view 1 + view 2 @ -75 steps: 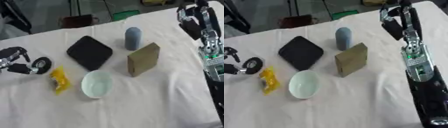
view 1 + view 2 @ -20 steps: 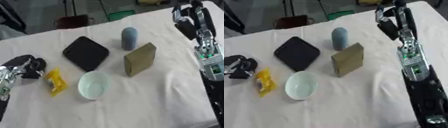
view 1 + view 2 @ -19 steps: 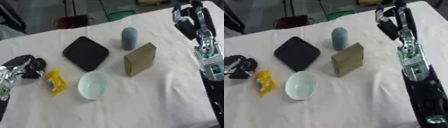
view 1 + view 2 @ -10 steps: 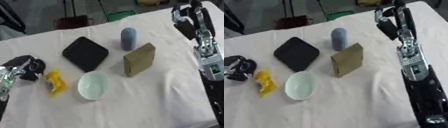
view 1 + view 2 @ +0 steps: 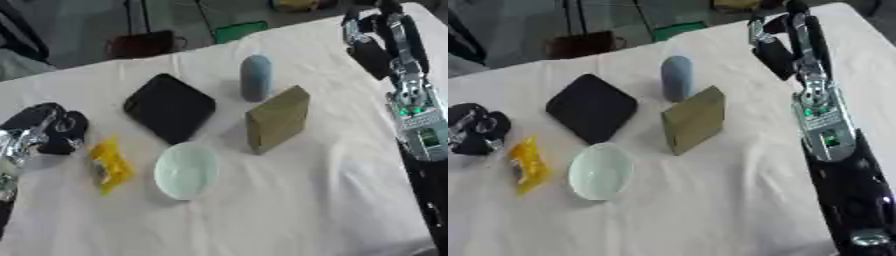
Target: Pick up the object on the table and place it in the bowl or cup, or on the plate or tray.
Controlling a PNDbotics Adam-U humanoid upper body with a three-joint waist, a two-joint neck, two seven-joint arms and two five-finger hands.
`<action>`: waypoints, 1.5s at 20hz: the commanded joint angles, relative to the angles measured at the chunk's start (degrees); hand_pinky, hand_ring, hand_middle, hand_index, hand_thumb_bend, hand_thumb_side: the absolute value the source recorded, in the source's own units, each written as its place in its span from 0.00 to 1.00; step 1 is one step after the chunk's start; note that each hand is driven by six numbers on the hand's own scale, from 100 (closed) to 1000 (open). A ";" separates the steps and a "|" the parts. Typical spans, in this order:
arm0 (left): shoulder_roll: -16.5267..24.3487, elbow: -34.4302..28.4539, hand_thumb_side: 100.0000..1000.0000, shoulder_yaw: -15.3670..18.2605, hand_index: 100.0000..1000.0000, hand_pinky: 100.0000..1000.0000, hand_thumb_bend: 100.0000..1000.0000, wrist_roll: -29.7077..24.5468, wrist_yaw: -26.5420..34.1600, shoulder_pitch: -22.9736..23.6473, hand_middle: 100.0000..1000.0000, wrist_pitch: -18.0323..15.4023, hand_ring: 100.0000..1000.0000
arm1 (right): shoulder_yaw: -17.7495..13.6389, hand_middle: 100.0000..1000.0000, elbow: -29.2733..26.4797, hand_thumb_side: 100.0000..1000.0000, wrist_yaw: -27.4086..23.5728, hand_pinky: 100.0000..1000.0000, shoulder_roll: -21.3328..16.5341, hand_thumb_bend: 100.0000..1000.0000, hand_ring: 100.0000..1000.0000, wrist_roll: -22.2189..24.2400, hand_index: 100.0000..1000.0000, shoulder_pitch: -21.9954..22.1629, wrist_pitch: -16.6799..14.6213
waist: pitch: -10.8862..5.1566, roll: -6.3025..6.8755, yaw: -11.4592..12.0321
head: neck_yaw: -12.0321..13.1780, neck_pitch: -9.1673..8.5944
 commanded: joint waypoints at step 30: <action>-8.88 6.32 0.62 -9.75 0.77 0.93 0.51 13.75 -11.92 -8.69 0.88 -10.08 0.88 | 0.85 0.78 -0.70 0.55 -0.07 0.66 0.80 0.00 0.54 1.08 0.84 -1.94 -0.59 | -1.21 -0.74 -2.88 | 0.62 -1.60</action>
